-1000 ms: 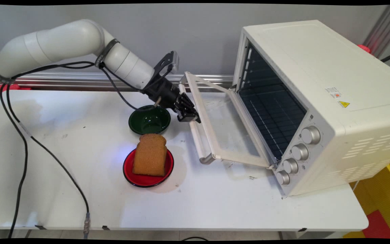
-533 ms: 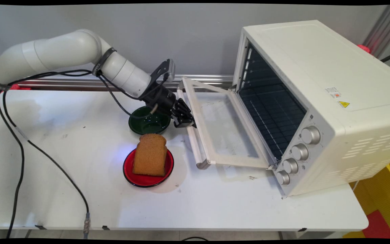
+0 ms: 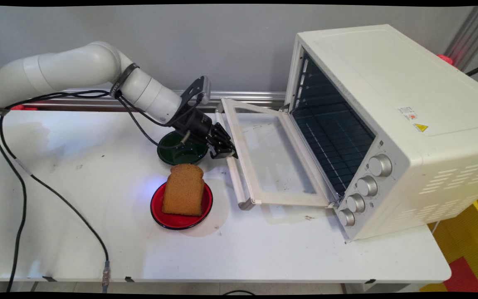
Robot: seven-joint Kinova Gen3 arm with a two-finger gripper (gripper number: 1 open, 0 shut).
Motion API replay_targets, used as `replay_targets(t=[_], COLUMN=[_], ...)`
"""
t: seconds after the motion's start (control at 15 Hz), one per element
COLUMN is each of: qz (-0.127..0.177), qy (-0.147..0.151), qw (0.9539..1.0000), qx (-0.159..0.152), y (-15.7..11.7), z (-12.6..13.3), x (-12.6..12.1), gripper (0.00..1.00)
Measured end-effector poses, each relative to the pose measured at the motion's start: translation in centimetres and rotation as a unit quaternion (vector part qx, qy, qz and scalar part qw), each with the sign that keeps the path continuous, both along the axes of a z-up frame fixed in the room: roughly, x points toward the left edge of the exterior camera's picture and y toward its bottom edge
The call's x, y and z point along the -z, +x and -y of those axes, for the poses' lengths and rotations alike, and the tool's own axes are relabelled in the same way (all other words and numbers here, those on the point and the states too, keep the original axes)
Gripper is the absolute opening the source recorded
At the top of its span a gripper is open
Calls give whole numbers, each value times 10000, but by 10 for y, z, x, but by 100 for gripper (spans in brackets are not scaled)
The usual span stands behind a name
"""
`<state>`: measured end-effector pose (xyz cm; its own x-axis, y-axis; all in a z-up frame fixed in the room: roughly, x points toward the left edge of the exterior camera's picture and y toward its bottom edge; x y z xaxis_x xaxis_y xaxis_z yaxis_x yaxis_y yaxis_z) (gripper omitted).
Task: Open the oven
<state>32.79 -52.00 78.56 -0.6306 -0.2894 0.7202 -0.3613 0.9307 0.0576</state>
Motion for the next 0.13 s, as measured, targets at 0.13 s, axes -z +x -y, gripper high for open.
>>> replay_targets(t=[0.13], qz=[-2], qy=[-4], qw=[10000], qx=[-34], y=[3], z=[-1], x=[-1], gripper=[0])
